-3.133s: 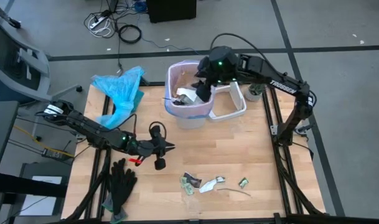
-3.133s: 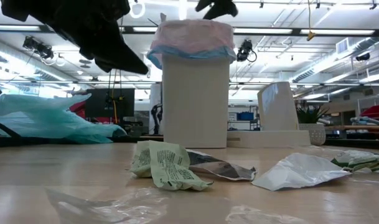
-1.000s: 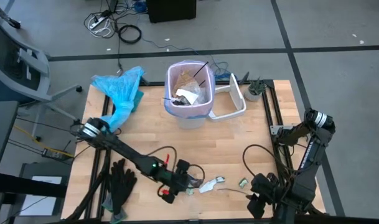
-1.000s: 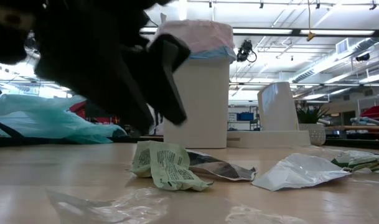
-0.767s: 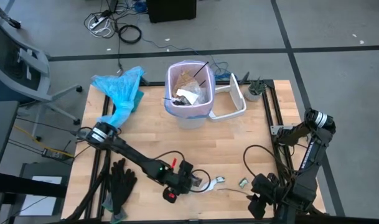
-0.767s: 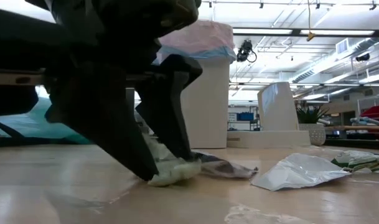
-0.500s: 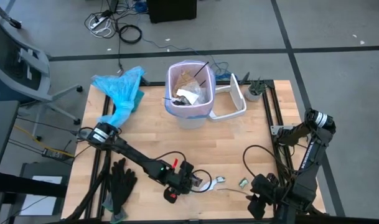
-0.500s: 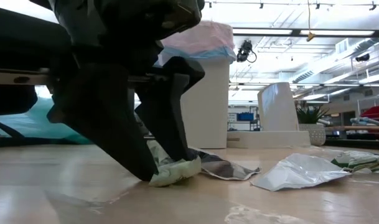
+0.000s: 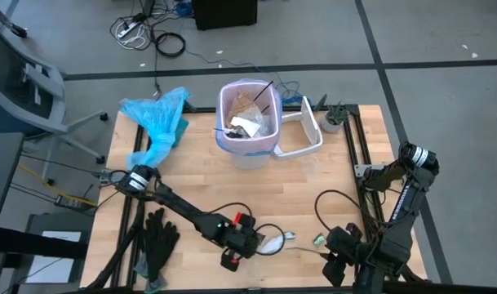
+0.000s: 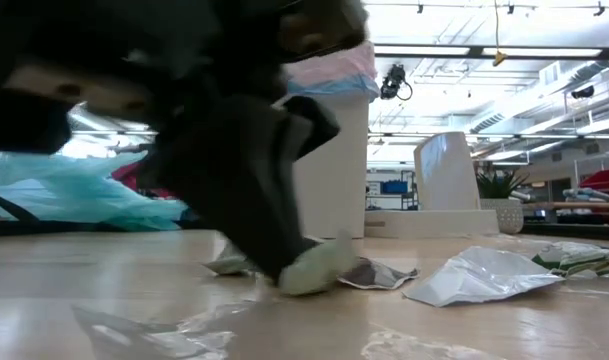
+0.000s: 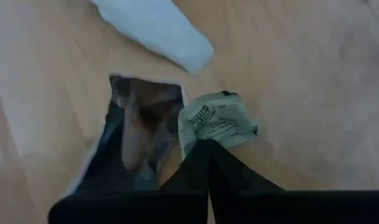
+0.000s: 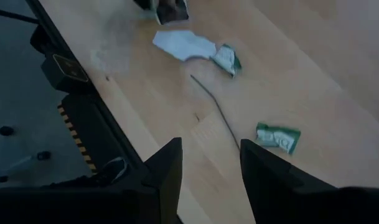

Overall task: Place trash/remove bag and relplace
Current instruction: Put the light green plastic material into the trash bin

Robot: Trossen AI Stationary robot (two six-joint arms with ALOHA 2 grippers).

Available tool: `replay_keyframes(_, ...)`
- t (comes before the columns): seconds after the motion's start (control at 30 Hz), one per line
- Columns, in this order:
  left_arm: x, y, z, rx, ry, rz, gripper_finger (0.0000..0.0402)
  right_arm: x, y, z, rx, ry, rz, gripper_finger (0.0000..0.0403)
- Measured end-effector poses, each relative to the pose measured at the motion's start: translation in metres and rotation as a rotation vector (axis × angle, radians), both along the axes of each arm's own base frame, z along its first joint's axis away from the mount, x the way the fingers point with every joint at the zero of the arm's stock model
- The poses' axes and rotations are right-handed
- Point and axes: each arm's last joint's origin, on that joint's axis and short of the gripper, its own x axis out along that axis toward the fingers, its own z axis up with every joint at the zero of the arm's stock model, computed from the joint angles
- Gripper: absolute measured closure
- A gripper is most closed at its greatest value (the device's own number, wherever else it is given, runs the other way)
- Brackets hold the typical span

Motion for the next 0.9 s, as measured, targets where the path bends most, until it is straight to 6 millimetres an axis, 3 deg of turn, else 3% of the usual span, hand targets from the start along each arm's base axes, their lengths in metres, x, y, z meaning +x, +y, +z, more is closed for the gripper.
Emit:
replay_keyframes(0.27,0.025,0.0,0.067,-0.021,-0.029,0.045,0.04,0.0,-0.004,0.0,-0.083,-0.023,0.028,0.0258)
replay_keyframes(0.5,0.037,0.03,0.134,-0.017,-0.028,0.1,0.04,-0.003,-0.01,-0.005,-0.105,0.0,-0.028,0.0265)
replay_keyframes(0.73,0.038,0.076,0.207,0.044,-0.084,0.069,0.0401,-0.007,-0.019,-0.049,-0.085,0.003,-0.157,0.0266)
replay_keyframes(0.9,0.027,0.125,0.255,0.097,-0.171,0.083,0.0401,-0.006,-0.024,-0.082,0.014,-0.031,-0.239,0.0265)
